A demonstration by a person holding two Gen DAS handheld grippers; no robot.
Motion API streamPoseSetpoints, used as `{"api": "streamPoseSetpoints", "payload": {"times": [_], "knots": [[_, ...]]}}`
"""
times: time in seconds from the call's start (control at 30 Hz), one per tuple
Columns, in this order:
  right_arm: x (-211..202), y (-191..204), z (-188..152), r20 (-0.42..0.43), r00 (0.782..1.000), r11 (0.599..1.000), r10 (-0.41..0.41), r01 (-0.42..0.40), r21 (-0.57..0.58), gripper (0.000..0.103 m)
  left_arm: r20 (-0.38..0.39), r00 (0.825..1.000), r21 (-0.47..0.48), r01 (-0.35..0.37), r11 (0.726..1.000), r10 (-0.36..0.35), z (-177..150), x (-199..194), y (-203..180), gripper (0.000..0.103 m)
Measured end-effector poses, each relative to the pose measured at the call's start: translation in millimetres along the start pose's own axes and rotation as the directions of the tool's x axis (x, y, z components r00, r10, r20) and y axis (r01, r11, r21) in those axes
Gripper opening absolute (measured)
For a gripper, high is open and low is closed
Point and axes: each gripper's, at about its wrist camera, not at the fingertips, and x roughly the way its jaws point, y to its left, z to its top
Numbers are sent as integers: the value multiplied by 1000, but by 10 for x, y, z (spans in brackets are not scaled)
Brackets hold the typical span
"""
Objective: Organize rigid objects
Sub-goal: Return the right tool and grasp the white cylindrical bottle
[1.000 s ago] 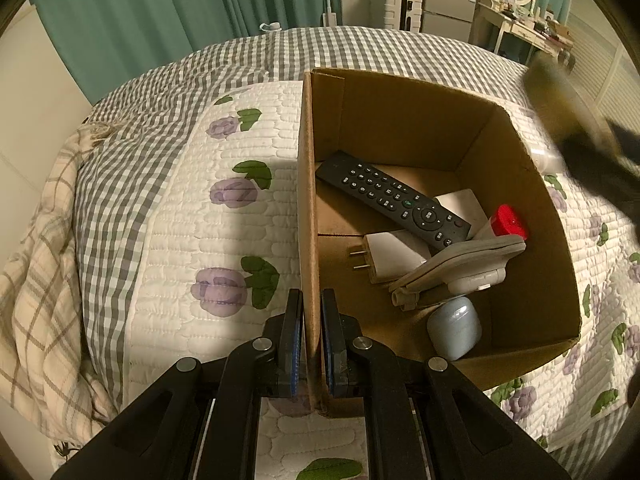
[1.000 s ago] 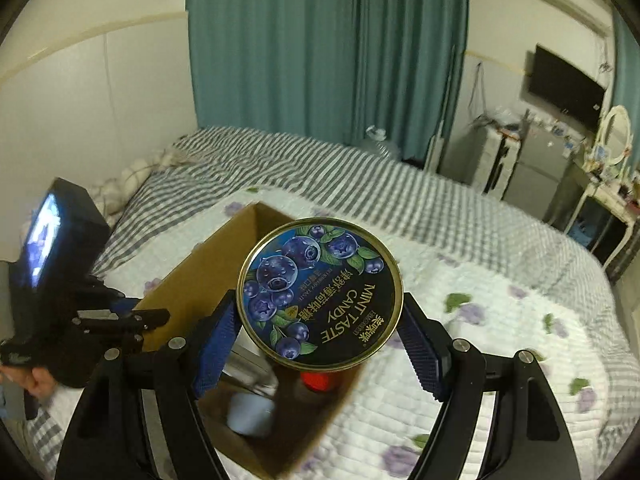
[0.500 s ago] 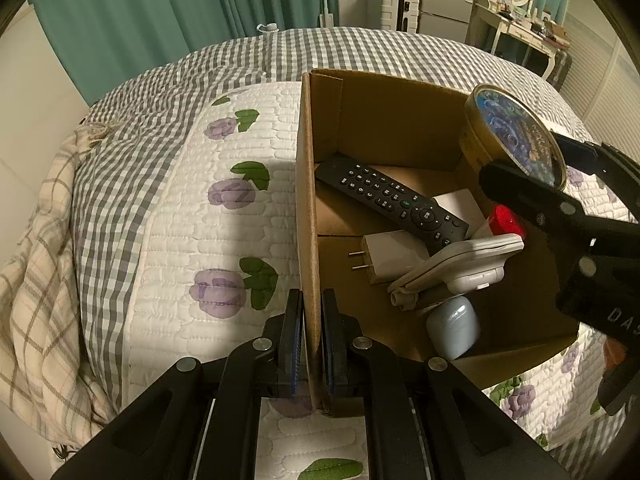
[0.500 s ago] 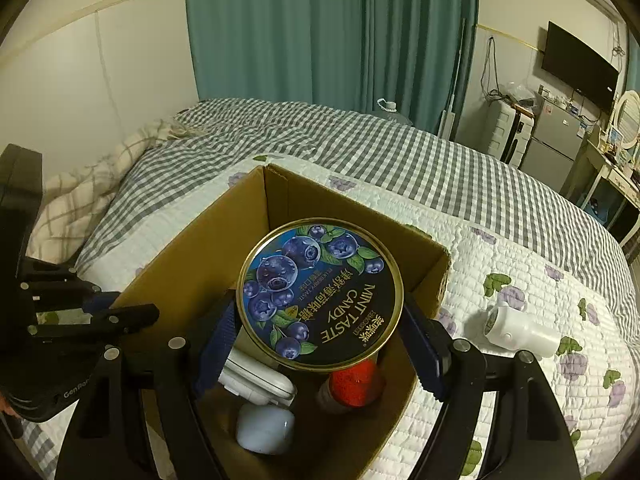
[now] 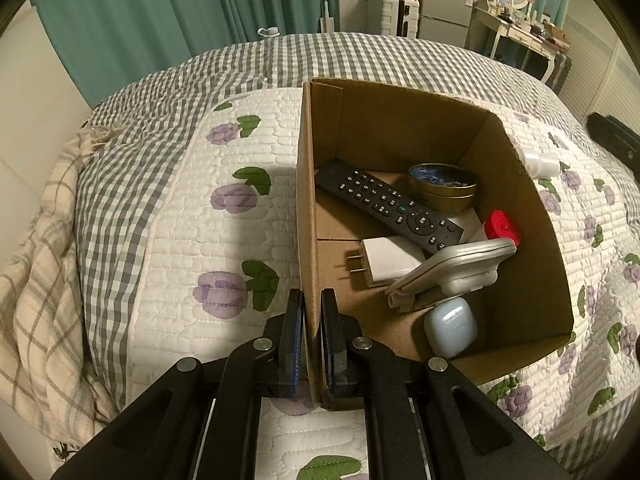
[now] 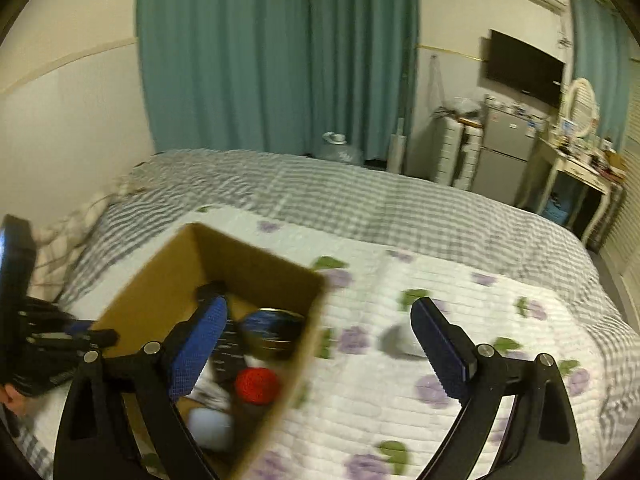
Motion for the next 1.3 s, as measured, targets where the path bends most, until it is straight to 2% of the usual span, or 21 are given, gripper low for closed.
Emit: {"api": "streamPoseSetpoints", "payload": {"times": [0.3,0.47,0.67,0.87,1.0,1.13,1.3], "knots": [[-26,-754,-209,-44,990,991,-135,136,14,94,-10,1000,-7,-27,1000,27,13,10,-25,9],[183,-989,-409,-101,983,987,-155,158,27,94,-14,999,-15,-35,999,35,13,13,-24,9],[566,-1003,-573,-155,978,989,-141,145,14,94,-18,999,-17,-43,999,43,15,20,-31,8],[959,-941,-581,-175,974,990,-142,139,-28,94,-20,999,-18,-43,999,43,17,26,-33,9],[1107,-846,-528,-159,973,978,-170,147,-146,94,-22,999,-17,-49,999,48,17,43,-31,8],[1326,-795,-536,-214,964,967,-156,104,-234,94,-25,998,-17,-52,999,51,24,58,-30,9],[1544,-790,-618,-246,949,944,-197,116,-309,94,-28,998,-18,-53,998,53,37,76,-26,9]]}}
